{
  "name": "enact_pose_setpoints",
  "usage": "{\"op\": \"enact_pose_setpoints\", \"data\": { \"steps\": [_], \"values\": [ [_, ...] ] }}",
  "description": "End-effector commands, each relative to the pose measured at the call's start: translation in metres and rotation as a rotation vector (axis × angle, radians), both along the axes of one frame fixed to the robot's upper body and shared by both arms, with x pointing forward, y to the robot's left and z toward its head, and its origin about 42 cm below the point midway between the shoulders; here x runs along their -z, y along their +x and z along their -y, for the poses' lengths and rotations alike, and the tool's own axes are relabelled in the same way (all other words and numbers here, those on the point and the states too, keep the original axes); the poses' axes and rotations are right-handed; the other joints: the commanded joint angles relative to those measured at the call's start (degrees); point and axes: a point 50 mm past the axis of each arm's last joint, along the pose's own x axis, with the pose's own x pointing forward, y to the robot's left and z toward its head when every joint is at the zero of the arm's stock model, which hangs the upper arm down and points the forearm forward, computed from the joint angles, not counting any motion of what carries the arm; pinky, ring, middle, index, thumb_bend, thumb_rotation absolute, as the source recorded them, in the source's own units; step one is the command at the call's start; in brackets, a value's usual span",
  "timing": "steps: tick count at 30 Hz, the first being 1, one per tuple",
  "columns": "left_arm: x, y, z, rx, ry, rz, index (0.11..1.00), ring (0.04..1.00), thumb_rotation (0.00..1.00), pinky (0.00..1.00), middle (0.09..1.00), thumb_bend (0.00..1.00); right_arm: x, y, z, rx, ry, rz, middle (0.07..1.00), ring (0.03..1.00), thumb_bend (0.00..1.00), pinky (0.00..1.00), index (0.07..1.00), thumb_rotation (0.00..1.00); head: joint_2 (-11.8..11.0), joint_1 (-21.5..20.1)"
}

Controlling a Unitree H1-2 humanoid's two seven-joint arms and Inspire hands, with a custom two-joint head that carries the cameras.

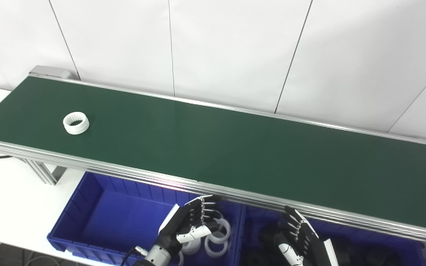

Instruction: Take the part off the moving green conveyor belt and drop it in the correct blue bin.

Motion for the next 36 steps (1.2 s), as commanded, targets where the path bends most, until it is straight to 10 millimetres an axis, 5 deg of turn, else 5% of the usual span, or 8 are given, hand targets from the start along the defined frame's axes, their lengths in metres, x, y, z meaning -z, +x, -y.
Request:
{"op": "enact_pose_setpoints", "data": {
  "steps": [1,5,8,16,22,28,36],
  "values": [
    [-0.024,0.016,-0.007,0.006,0.037,0.129,0.776,0.648,0.52,0.58,0.709,0.87,-0.012,0.006,-0.004,-0.007,0.031,0.070,0.826,0.780,0.33,0.71,0.863,0.45,0.0,0.0],
    [-0.050,0.026,-0.015,-0.001,0.054,0.204,0.763,0.660,0.51,0.60,0.717,0.87,-0.011,0.007,-0.005,-0.009,0.040,0.073,0.825,0.777,0.32,0.71,0.864,0.43,-0.8,0.8],
    [-0.089,0.045,-0.027,-0.027,0.068,0.320,0.768,0.665,0.51,0.61,0.718,0.87,-0.009,0.008,-0.006,-0.004,0.054,0.061,0.830,0.787,0.32,0.72,0.867,0.40,-1.4,1.4],
    [-0.167,0.087,-0.056,-0.093,0.173,0.501,0.784,0.680,0.44,0.61,0.737,0.83,-0.005,0.011,-0.007,0.002,0.052,0.064,0.827,0.784,0.34,0.72,0.870,0.49,-2.7,2.1],
    [-0.198,0.115,-0.080,-0.110,0.312,0.557,0.815,0.759,0.39,0.70,0.793,0.81,-0.004,0.013,-0.008,0.001,0.056,0.068,0.825,0.781,0.33,0.72,0.867,0.48,-3.0,2.7],
    [-0.236,0.144,-0.097,-0.057,0.648,0.518,0.793,0.815,0.36,0.77,0.834,0.79,-0.004,0.013,-0.009,0.004,0.067,0.065,0.832,0.792,0.34,0.73,0.870,0.49,-3.1,3.1],
    [-0.242,0.161,-0.107,-0.015,0.826,0.397,0.771,0.877,0.23,0.81,0.857,0.83,-0.003,0.013,-0.008,0.004,0.067,0.072,0.832,0.791,0.33,0.73,0.870,0.47,-2.9,3.3]
  ]
}}
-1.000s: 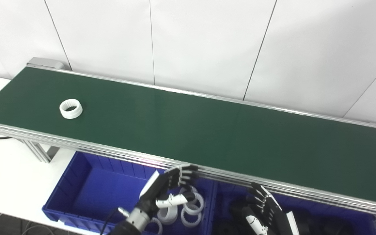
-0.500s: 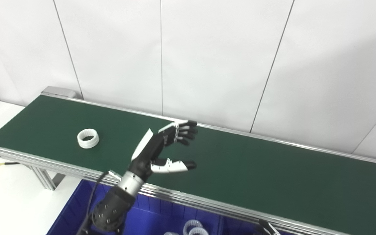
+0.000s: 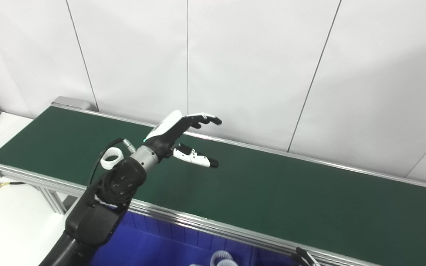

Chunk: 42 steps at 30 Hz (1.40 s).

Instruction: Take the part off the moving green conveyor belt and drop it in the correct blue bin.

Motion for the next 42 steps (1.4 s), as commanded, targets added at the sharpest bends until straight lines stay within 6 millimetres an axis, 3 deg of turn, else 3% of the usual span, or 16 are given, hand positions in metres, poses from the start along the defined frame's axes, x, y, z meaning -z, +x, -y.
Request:
{"op": "enact_pose_setpoints", "data": {
  "steps": [1,6,15,20,33,42],
  "values": [
    [-0.020,0.012,-0.008,-0.022,0.106,0.033,0.769,0.878,0.21,0.81,0.855,0.83,-0.012,0.006,-0.004,-0.003,0.034,0.091,0.832,0.791,0.33,0.73,0.870,0.46,0.1,0.2],
    [-0.015,0.029,-0.011,-0.034,0.306,-0.013,0.778,0.868,0.17,0.81,0.862,0.84,-0.012,0.008,-0.004,-0.003,0.036,0.087,0.831,0.792,0.32,0.73,0.868,0.45,0.2,0.3],
    [0.009,0.053,-0.009,0.005,0.450,-0.124,0.807,0.889,0.13,0.84,0.875,0.88,-0.012,0.010,-0.004,-0.006,0.033,0.091,0.831,0.789,0.33,0.73,0.867,0.45,0.2,-0.2],
    [0.025,0.061,-0.006,0.024,0.488,-0.148,0.805,0.880,0.17,0.87,0.865,0.88,-0.011,0.009,-0.004,-0.007,0.028,0.087,0.830,0.791,0.34,0.73,0.868,0.47,0.3,-0.1],
    [0.057,0.077,0.003,0.059,0.604,-0.229,0.802,0.883,0.07,0.90,0.866,0.86,-0.013,0.005,-0.004,0.000,0.028,0.090,0.826,0.788,0.35,0.73,0.865,0.47,0.7,-0.5],
    [0.062,0.079,0.002,0.060,0.617,-0.258,0.788,0.887,0.04,0.91,0.865,0.85,-0.013,0.003,-0.004,0.002,0.033,0.082,0.829,0.791,0.35,0.73,0.870,0.47,0.8,-0.6]
  ]
}}
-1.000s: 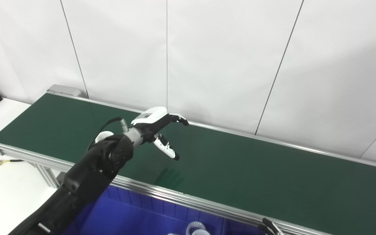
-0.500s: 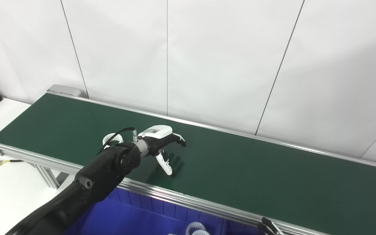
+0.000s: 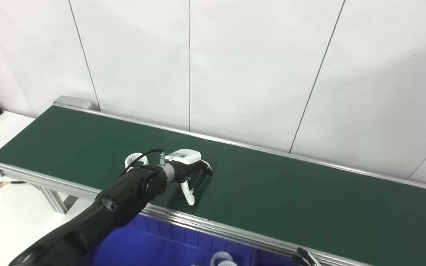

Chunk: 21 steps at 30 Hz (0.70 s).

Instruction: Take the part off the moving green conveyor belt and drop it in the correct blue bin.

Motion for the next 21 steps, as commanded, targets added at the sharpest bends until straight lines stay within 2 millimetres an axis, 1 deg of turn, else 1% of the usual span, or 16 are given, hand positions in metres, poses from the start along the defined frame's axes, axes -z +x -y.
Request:
{"op": "enact_pose_setpoints", "data": {
  "steps": [1,5,12,19,21],
  "values": [
    [-0.0280,0.0179,-0.0043,0.002,0.005,0.080,0.786,0.888,0.05,0.92,0.867,0.85,-0.0131,0.0029,-0.0035,-0.002,0.030,0.080,0.828,0.792,0.36,0.73,0.869,0.47,0.1,0.0],
    [-0.0285,0.0184,-0.0063,-0.008,-0.004,0.071,0.783,0.890,0.04,0.94,0.863,0.84,-0.0134,0.0030,-0.0029,-0.003,0.032,0.083,0.828,0.792,0.36,0.73,0.869,0.48,0.2,0.0],
    [-0.0275,0.0187,-0.0086,-0.009,-0.003,0.066,0.783,0.871,0.06,0.93,0.847,0.84,-0.0125,0.0032,-0.0021,-0.003,0.030,0.077,0.830,0.796,0.36,0.74,0.871,0.48,0.1,0.1],
    [-0.0339,0.0189,-0.0107,-0.019,-0.002,0.067,0.792,0.885,0.04,0.95,0.851,0.83,-0.0115,0.0036,-0.0010,-0.005,0.027,0.082,0.830,0.796,0.36,0.74,0.870,0.48,0.1,0.1],
    [-0.0352,0.0193,-0.0113,-0.022,0.006,0.071,0.790,0.883,0.04,0.94,0.855,0.83,-0.0114,0.0037,-0.0010,-0.004,0.027,0.085,0.826,0.792,0.36,0.74,0.867,0.48,0.1,0.2]
  ]
}}
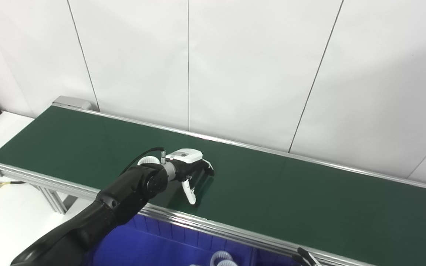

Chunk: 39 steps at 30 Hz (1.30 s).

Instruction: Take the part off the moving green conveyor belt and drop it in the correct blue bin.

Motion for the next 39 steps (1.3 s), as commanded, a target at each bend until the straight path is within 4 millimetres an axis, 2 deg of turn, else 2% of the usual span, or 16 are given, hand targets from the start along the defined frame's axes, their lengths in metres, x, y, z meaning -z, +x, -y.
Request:
{"op": "enact_pose_setpoints", "data": {
  "steps": [1,5,39],
  "values": [
    [-0.0334,0.0154,-0.0099,-0.017,0.020,0.086,0.790,0.882,0.04,0.94,0.856,0.83,-0.0117,0.0045,-0.0016,-0.004,0.025,0.086,0.825,0.791,0.36,0.73,0.866,0.47,0.0,0.1],
    [-0.0369,0.0143,-0.0105,-0.022,0.020,0.094,0.784,0.842,0.02,0.90,0.815,0.83,-0.0121,0.0045,-0.0017,-0.003,0.021,0.085,0.825,0.790,0.36,0.73,0.864,0.48,0.1,0.1],
    [-0.0325,0.0078,-0.0147,-0.018,0.031,0.085,0.776,0.860,0.00,0.92,0.835,0.84,-0.0147,0.0033,-0.0001,-0.004,0.025,0.075,0.827,0.792,0.36,0.74,0.868,0.47,0.7,0.0]
  ]
}}
